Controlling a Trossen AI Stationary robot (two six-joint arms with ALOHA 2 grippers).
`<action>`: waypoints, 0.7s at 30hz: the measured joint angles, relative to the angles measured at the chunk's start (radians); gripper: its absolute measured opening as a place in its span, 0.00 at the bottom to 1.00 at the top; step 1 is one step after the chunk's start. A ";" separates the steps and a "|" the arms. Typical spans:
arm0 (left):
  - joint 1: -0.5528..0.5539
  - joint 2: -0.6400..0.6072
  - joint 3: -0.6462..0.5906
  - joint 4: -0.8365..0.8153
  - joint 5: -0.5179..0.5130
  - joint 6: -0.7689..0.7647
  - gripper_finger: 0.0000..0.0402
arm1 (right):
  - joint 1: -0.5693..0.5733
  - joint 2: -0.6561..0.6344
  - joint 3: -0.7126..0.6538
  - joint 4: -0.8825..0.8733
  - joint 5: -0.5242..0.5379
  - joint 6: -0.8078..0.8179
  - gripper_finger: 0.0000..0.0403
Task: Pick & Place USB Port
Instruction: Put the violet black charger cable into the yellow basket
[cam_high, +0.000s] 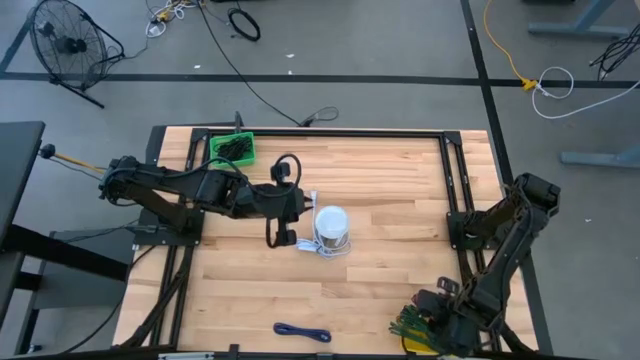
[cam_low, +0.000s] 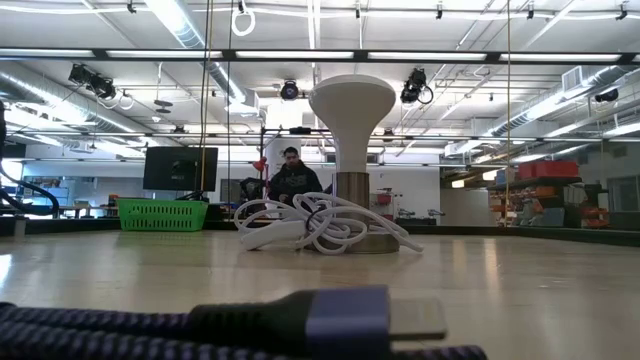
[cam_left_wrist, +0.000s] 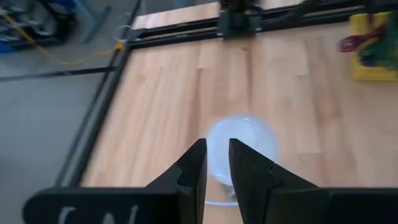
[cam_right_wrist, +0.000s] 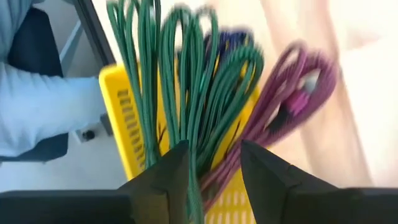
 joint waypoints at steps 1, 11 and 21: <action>0.000 0.000 0.000 -0.001 0.020 -0.011 0.18 | -0.010 0.000 0.000 0.001 0.010 -0.019 0.34; -0.005 0.003 -0.002 -0.098 0.080 -0.121 0.18 | -0.130 -0.059 0.000 0.033 0.074 -0.260 0.28; -0.125 0.036 -0.254 0.099 0.227 -0.318 0.18 | -0.260 -0.084 0.000 0.061 0.304 -0.549 0.27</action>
